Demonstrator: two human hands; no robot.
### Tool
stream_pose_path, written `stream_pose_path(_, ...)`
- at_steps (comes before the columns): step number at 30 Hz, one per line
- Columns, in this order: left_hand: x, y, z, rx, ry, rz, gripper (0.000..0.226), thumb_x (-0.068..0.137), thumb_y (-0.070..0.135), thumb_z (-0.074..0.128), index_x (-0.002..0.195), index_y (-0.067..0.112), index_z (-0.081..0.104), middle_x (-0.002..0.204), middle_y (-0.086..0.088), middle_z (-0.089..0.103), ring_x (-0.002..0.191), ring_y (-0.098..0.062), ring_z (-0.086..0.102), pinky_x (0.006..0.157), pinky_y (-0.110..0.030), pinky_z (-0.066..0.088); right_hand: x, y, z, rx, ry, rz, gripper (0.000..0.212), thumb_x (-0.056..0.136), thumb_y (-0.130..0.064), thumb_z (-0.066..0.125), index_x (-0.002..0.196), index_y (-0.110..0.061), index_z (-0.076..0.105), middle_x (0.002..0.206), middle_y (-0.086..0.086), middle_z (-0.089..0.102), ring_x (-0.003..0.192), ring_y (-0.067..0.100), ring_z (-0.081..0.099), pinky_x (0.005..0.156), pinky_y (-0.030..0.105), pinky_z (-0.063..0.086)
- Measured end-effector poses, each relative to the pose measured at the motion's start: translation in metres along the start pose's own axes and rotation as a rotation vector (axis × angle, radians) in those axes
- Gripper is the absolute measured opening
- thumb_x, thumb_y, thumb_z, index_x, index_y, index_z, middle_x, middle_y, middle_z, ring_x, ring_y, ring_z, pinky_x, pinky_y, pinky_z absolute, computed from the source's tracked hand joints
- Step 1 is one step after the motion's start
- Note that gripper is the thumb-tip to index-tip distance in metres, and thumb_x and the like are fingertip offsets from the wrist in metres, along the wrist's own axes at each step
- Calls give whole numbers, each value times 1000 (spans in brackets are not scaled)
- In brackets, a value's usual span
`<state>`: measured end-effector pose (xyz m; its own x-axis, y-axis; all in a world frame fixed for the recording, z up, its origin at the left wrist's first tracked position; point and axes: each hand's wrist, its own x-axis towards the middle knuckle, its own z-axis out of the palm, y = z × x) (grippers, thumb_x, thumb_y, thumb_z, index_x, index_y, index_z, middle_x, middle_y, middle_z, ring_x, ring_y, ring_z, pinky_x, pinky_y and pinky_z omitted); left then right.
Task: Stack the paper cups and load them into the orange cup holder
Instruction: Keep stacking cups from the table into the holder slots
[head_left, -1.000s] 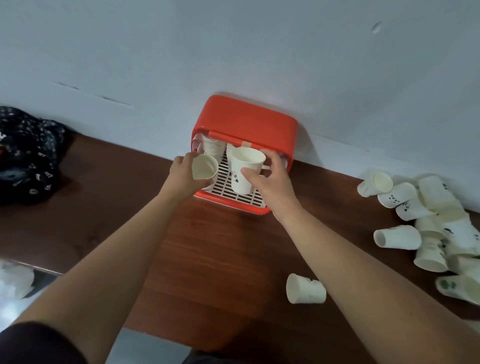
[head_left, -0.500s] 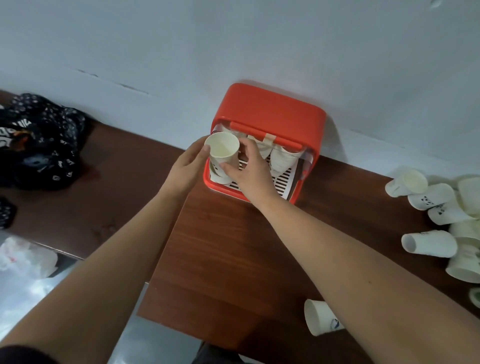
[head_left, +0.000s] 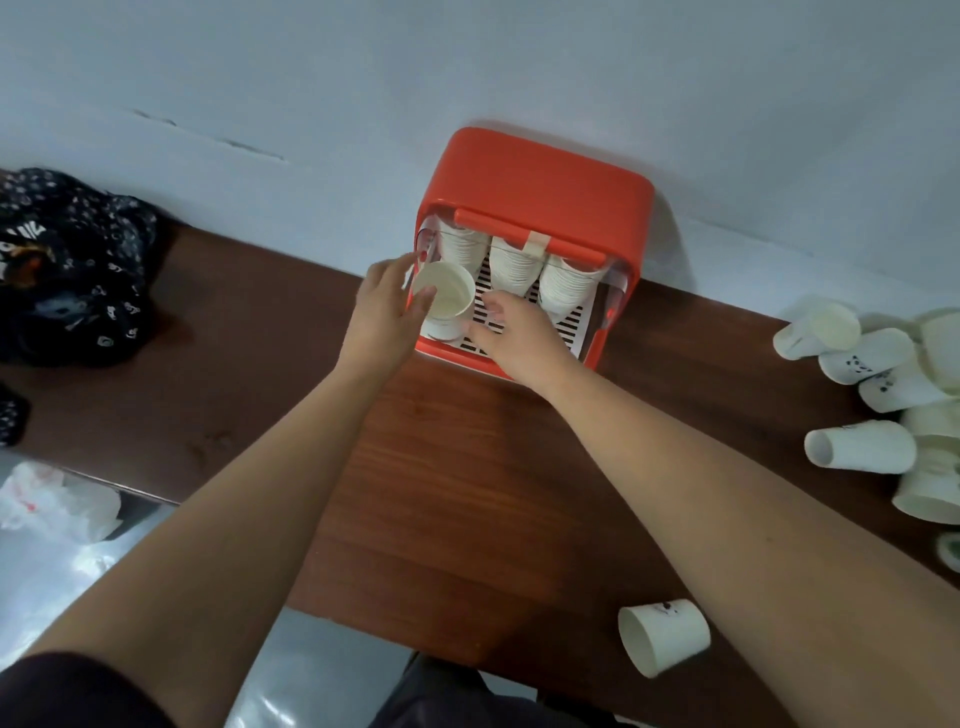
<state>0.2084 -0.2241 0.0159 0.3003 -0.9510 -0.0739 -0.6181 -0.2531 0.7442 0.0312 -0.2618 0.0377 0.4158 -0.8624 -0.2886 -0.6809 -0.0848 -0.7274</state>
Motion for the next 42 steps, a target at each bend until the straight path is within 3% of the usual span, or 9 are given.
stream_pose_path(5,-42,15,6,-93,126,59,29,100,24,54,126,13,56,123,-3,46,101,-15,56,92,-23,50,-70,46,-54,-117,11,96,51,94,-34,66,140,-16,53,140,1,56,127,14,55,106,32,46)
stream_pose_path(8,-69,19,28,-79,-52,118,21,99,20,57,118,13,59,118,1,50,96,-10,55,81,-11,46,-128,98,-80,-205,46,277,51,94,-36,67,140,-20,54,139,-1,55,124,13,56,104,32,48)
stream_pose_path(11,-90,24,63,-28,-313,180,15,95,16,62,109,11,61,104,-1,58,93,-13,55,86,-30,48,-184,142,-89,-236,41,402,54,93,-37,67,141,-18,51,141,3,54,124,14,56,104,34,48)
stream_pose_path(14,-111,36,102,19,-546,184,18,94,17,64,110,10,64,102,-2,59,93,-16,57,93,-33,47,-232,172,-81,-225,30,518,62,93,-35,68,148,-20,43,146,2,47,129,15,51,108,38,46)
stream_pose_path(24,-188,62,205,167,-1051,75,56,96,38,62,146,19,45,143,-6,48,126,-20,53,109,-34,43,-297,223,-21,-268,-64,467,75,91,-18,66,156,-28,29,159,1,33,144,23,34,117,42,34)
stream_pose_path(30,-215,59,226,157,-1038,43,62,94,36,64,149,19,42,143,-5,49,134,-23,46,112,-41,39,-283,248,-1,-276,-76,338,68,91,-22,67,152,-20,37,154,2,41,140,23,39,111,41,36)
stream_pose_path(33,-213,80,227,34,-921,-35,74,81,50,72,146,35,40,139,0,53,128,-19,50,109,-41,44,-279,261,-14,24,44,358,67,83,-21,78,143,-18,48,141,1,52,128,19,50,104,33,40)
stream_pose_path(37,-204,141,239,-179,-784,-50,56,88,32,76,137,34,50,127,8,60,115,-10,61,99,-28,51,-289,276,-66,410,90,416,63,78,-30,83,133,-30,54,118,-18,61,107,0,59,87,18,46)
stream_pose_path(42,-185,211,277,-289,-621,-33,52,87,37,76,133,29,53,125,12,63,115,-8,62,96,-26,51,-285,322,-154,526,162,545,73,81,-49,75,144,-26,47,130,-7,61,113,11,62,100,39,53)
